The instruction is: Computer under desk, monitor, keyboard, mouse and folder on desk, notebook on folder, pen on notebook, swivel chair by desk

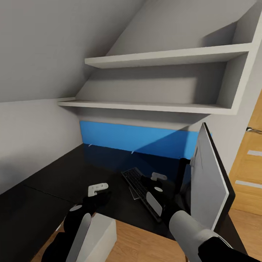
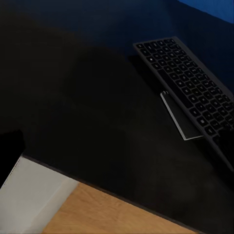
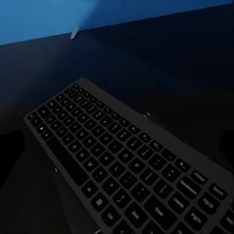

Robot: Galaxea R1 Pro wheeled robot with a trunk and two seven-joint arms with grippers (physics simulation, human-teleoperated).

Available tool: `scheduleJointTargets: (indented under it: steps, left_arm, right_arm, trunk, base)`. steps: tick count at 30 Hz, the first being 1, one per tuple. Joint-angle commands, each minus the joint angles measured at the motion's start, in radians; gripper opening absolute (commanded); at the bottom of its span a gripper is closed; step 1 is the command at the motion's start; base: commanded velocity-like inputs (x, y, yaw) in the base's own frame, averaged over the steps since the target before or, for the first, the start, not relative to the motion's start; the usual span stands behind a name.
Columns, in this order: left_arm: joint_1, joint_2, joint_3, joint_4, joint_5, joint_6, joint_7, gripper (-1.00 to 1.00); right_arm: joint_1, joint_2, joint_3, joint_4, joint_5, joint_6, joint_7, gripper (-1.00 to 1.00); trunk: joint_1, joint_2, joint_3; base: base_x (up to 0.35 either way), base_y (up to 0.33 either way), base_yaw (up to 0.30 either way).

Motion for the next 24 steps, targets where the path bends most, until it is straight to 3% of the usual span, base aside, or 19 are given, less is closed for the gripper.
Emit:
scheduleJointTargets:
  steps: [1, 9, 24]
  left_arm:
    - [-0.001, 0.000, -0.001, -0.001, 0.011, 0.003, 0.009, 1.00]
    - [-0.001, 0.000, -0.001, -0.001, 0.010, 0.003, 0.009, 1.00]
    - [-0.001, 0.000, 0.000, -0.003, 0.010, 0.003, 0.008, 1.00]
  right_arm:
    - [-0.001, 0.000, 0.006, 0.001, -0.009, -0.004, -0.007, 1.00]
    - [-0.001, 0.000, 0.005, 0.001, -0.011, 0.001, -0.009, 1.00]
    - [-0.001, 0.000, 0.002, 0.000, -0.050, 0.029, -0.062, 1.00]
  trunk:
    - [0.001, -0.001, -0.001]
    - [0.001, -0.001, -0.001]
    - [0.001, -0.001, -0.001]
  base:
    - [0.208, 0.179, -0.013]
    - [0.063, 0.054, -0.004]
    - [0.005, 0.008, 0.000]
